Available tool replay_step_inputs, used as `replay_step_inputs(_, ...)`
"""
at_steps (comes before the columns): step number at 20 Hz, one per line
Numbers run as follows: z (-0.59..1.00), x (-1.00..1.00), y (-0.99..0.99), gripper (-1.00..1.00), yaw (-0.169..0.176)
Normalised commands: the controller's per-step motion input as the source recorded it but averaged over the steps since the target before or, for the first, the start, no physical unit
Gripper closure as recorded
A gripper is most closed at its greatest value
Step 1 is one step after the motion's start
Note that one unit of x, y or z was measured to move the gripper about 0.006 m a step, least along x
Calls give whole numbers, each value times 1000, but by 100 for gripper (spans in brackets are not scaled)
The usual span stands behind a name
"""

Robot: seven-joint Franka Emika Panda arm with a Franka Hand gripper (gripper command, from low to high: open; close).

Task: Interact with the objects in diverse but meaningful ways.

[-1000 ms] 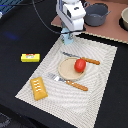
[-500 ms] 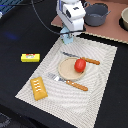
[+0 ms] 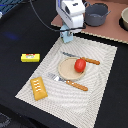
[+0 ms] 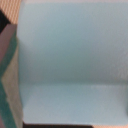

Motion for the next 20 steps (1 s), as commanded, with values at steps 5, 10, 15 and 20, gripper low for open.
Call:
replay_step_inputs(5, -8, -994, -210, 100, -1)
replay_step_inputs(10, -161, -902, -203, 100, -3)
replay_step_inputs(15, -205, 321, -203, 100, -77)
replay_step_inputs(20, -198, 82, -80, -100, -19)
